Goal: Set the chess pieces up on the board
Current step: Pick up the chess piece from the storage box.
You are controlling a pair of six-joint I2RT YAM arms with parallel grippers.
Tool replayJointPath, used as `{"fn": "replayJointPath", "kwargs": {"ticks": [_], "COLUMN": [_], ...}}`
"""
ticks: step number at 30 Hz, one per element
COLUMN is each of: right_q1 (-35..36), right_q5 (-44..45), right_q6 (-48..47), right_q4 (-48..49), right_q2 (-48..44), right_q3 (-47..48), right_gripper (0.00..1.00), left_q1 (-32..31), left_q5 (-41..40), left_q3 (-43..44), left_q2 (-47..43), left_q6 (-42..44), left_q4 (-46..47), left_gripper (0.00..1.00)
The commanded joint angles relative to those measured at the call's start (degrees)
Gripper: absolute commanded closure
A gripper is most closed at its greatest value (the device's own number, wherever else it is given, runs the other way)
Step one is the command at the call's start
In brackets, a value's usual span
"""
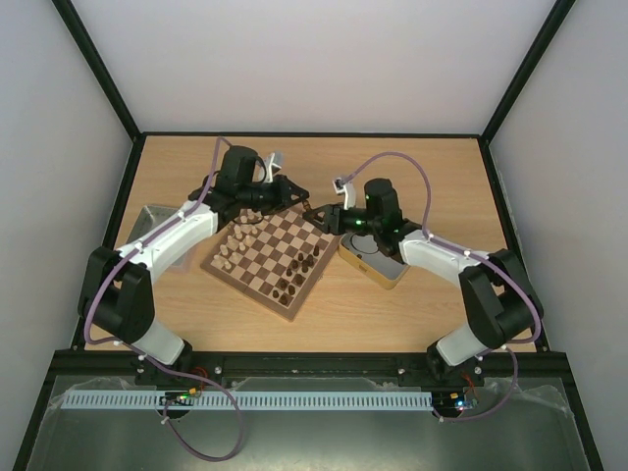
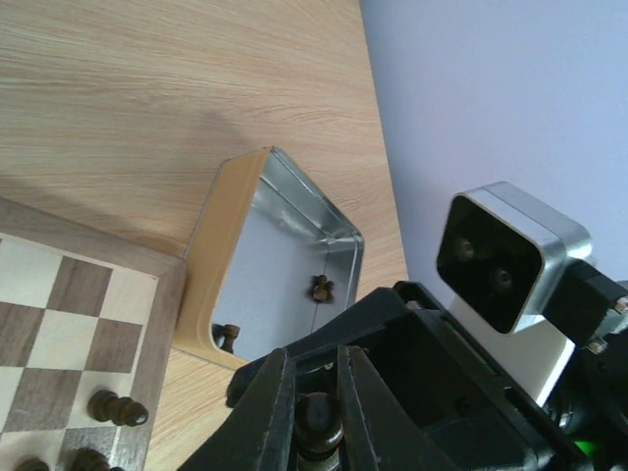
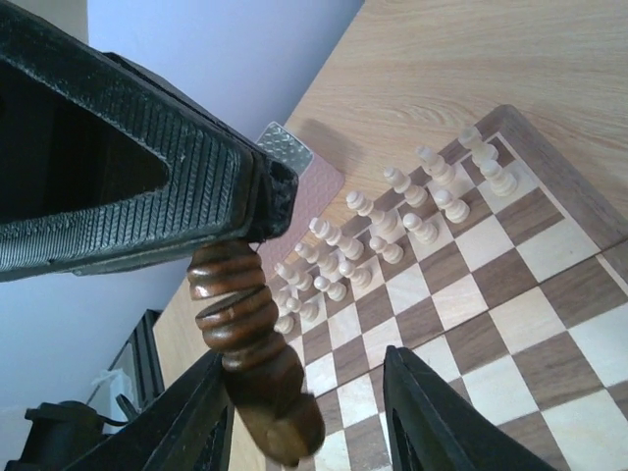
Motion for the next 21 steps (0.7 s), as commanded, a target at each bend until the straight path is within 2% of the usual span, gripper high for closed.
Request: {"fn": "replayJointPath", "kwargs": {"ticks": [1,4,6,11,14,16,21], "right_q1": [0.46,0.48,0.46,0.48,0.45,0.46,0.46], "right_q5": [0.64,0.91,1.32,3.55,5.60,8.40,25.57], "right_q6": [8.30,14.47,16.70,16.69,13.93,11.24,3.73], "right_q4": [11.93,20.27,23.30,21.82,15.18,5.80,-16.34], "right_q2": [0.32,-0.65,-1.39,-3.76,-5.57,-6.88,-10.59], "right_q3": [-1.67,-4.71,-5.94,-7.17,-6.63,-5.09,-0.90], "right_gripper": [0.61,0.66,0.73,0.92,0.98,0.98,0.98], "left_q1": [0.30,0.38,0.38,0.56,0.47,0.00,-7.06], "left_q5": [2.90,3.01,2.94,1.81,-0.43,-4.72,-26.27], "left_q3": [-1.29,-1.65,-2.02,-2.65,-3.38,-3.64,-3.20], "left_q2": [0.16,-0.02,-0.19,-0.76,-1.96,-2.89,-2.88], "left_q6": [-3.39,-3.65,-3.70,-2.80,-0.23,3.69,16.95], "left_q4": [3.96,4.15,4.35,4.63,5.14,3.97,-1.29], "left_gripper": [0.98,0.98,0.98,0.98,0.98,0.98,0.98]}}
